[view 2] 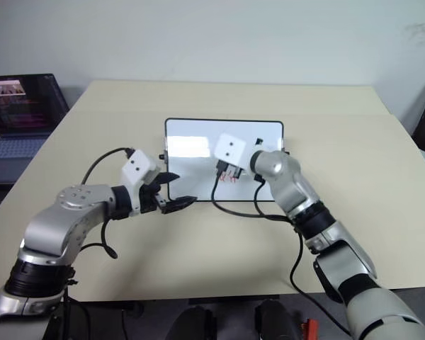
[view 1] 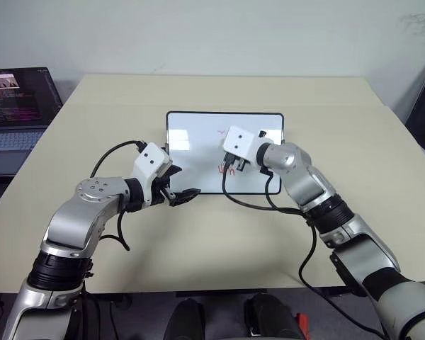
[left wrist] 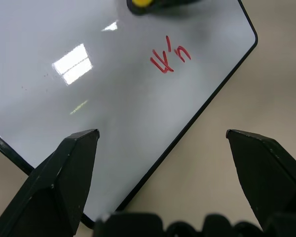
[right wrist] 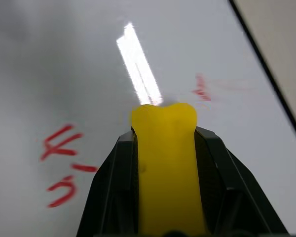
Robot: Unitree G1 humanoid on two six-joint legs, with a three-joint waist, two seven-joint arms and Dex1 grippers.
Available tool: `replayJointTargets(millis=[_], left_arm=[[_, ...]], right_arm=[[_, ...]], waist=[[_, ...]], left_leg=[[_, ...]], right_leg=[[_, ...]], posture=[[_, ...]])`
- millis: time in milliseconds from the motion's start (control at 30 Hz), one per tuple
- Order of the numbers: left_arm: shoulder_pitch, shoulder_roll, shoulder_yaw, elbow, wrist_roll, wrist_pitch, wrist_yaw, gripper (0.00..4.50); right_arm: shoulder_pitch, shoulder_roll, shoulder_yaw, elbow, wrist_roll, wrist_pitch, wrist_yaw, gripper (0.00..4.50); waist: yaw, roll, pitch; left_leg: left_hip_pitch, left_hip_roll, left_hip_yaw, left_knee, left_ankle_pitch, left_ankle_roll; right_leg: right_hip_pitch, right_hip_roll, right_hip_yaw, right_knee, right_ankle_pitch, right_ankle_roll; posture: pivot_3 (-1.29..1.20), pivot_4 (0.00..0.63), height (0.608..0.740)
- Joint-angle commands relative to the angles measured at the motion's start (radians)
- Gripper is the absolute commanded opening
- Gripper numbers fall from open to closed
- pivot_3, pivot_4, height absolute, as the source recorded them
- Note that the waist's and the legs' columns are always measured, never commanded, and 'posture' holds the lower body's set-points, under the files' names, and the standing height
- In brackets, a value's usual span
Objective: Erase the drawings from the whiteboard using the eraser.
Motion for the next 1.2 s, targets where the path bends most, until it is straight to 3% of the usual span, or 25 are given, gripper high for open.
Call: replayJointTargets(millis=[33,267,567,833,1200], left_arm=[[-0.014,0.009,0.01,-0.019,0.002,-0.01,-0.004,4.5],[-0.016,0.004,0.008,-0.02,0.004,-0.007,-0.003,4.5],[-0.012,0.004,0.011,-0.023,0.003,-0.004,0.001,4.5],[-0.015,0.002,0.008,-0.023,0.004,-0.005,0.0,4.5],[-0.017,0.005,0.008,-0.021,0.003,-0.005,-0.005,4.5]], right_arm=[[-0.041,0.018,-0.049,0.071,-0.029,-0.016,-0.114,1.2],[-0.126,0.051,-0.094,0.173,-0.02,-0.098,-0.239,1.2],[-0.062,0.049,-0.018,0.128,-0.029,-0.051,-0.081,1.2],[-0.135,0.064,-0.081,0.194,-0.053,-0.13,-0.257,1.2],[-0.048,0.037,-0.009,0.125,-0.064,-0.065,-0.086,1.2]], waist=[[-0.001,0.0,0.0],[0.002,0.0,0.001],[0.0,0.0,0.001],[0.001,0.0,0.001],[0.001,0.0,0.001]], left_leg=[[0.0,0.0,0.0,0.0,0.0,0.0],[-0.001,0.0,0.0,0.0,0.0,0.0],[-0.003,0.0,0.0,-0.001,0.0,0.0],[-0.003,0.0,0.0,0.0,0.0,0.0],[-0.004,0.0,0.0,-0.001,0.0,0.0]], right_leg=[[0.0,0.0,0.0,0.0,0.0,0.0],[-0.001,0.0,0.0,-0.001,0.0,0.0],[-0.002,0.0,-0.001,-0.004,0.001,0.0],[-0.002,0.0,-0.001,-0.002,0.001,0.0],[-0.002,-0.001,-0.001,-0.004,0.001,0.0]], posture=[[0.0,0.15,0.74],[0.0,0.15,0.74],[0.0,0.15,0.74],[0.0,0.15,0.74],[0.0,0.15,0.74]])
